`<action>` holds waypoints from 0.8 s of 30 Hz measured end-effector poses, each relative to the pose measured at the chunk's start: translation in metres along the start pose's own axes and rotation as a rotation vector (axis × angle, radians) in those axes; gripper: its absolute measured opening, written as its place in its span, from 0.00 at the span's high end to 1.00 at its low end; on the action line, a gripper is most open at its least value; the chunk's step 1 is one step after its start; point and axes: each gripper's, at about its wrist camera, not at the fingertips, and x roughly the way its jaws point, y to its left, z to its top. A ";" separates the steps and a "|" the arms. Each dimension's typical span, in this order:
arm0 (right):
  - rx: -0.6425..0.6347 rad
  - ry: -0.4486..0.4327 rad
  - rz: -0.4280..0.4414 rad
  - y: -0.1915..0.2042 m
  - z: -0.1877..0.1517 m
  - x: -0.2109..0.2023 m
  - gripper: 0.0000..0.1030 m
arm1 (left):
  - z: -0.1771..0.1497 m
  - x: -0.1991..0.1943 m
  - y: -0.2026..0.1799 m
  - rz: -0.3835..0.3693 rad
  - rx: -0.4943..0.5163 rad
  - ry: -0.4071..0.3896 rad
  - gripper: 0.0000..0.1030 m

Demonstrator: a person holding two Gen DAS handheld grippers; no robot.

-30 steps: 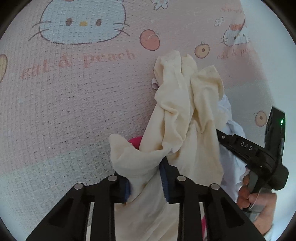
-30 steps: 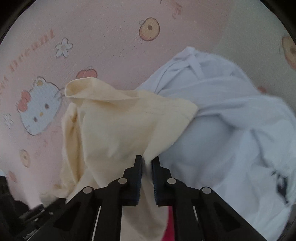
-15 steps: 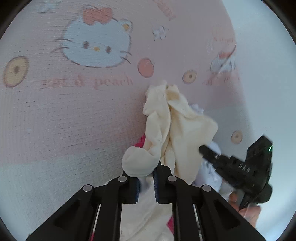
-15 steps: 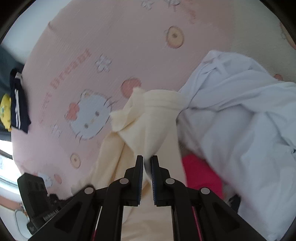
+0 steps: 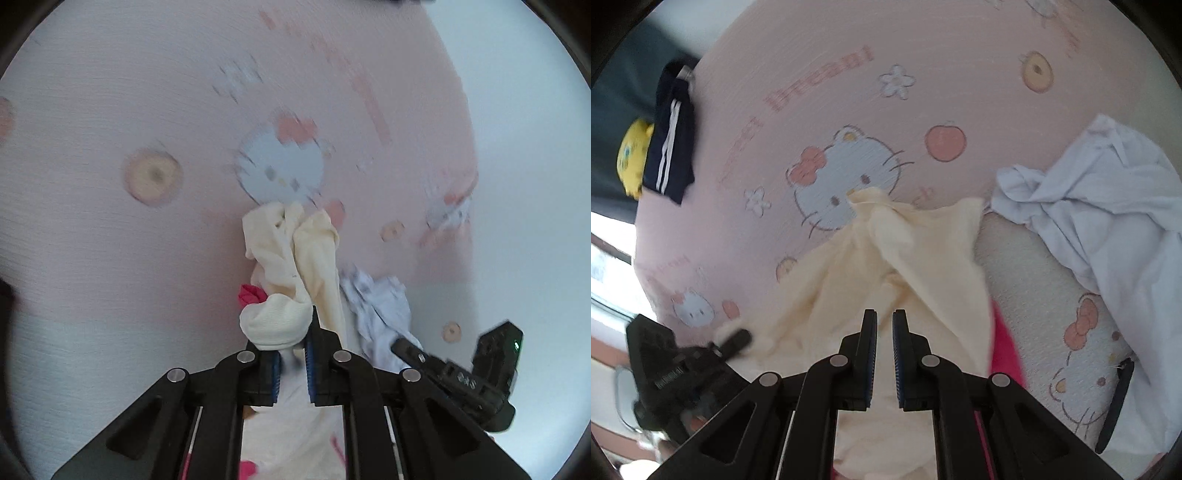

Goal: Fold clothes

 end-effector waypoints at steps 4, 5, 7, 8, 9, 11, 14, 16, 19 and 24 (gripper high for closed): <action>-0.040 0.009 -0.025 0.011 -0.006 -0.001 0.93 | 0.010 -0.016 0.023 0.086 -0.012 -0.019 0.92; -0.046 0.011 -0.025 0.013 -0.007 -0.001 0.93 | 0.009 -0.017 0.029 0.073 -0.031 -0.003 0.92; -0.054 0.011 -0.028 0.015 -0.011 -0.006 0.93 | 0.007 -0.020 0.041 0.046 -0.074 0.029 0.91; -0.056 0.008 -0.031 0.016 -0.013 -0.008 0.93 | 0.004 -0.021 0.046 0.031 -0.104 0.046 0.90; -0.056 0.005 -0.035 0.016 -0.014 -0.010 0.92 | 0.002 -0.023 0.051 0.015 -0.134 0.063 0.90; -0.056 -0.004 -0.049 0.017 -0.015 -0.014 0.79 | -0.004 -0.034 0.060 -0.020 -0.207 0.064 0.82; -0.031 -0.013 -0.076 0.014 -0.015 -0.025 0.35 | -0.011 -0.050 0.063 -0.051 -0.283 0.008 0.37; -0.001 -0.026 -0.068 0.010 -0.016 -0.033 0.35 | -0.015 -0.062 0.060 -0.054 -0.304 -0.035 0.31; 0.048 -0.035 -0.046 0.003 -0.023 -0.043 0.34 | -0.020 -0.078 0.048 -0.036 -0.253 -0.064 0.31; 0.054 -0.054 -0.052 0.001 -0.052 -0.059 0.33 | -0.042 -0.092 0.018 0.056 -0.064 -0.048 0.31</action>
